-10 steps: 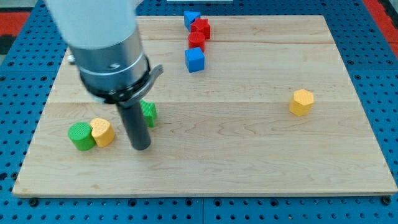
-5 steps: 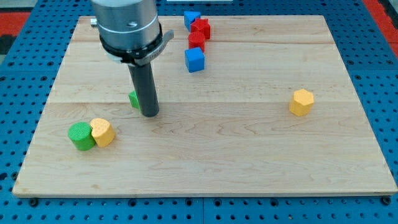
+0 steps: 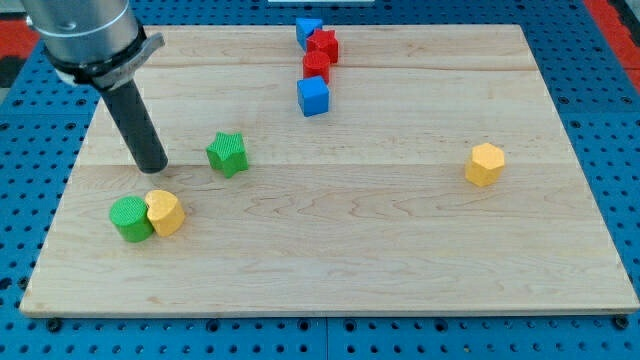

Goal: Slide the green star towards the center of the board

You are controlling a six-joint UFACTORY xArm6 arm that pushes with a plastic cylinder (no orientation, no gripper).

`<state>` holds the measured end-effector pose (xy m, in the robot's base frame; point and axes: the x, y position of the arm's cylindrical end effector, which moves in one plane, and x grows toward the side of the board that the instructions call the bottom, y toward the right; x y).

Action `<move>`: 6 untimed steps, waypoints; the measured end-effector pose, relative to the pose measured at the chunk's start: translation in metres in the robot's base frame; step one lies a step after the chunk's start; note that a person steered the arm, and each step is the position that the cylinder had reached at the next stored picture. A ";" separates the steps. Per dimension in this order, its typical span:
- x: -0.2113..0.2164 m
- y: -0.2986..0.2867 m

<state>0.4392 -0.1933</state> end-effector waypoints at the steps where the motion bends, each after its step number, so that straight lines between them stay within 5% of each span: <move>1: -0.002 0.018; 5: -0.042 0.165; 6: -0.036 0.163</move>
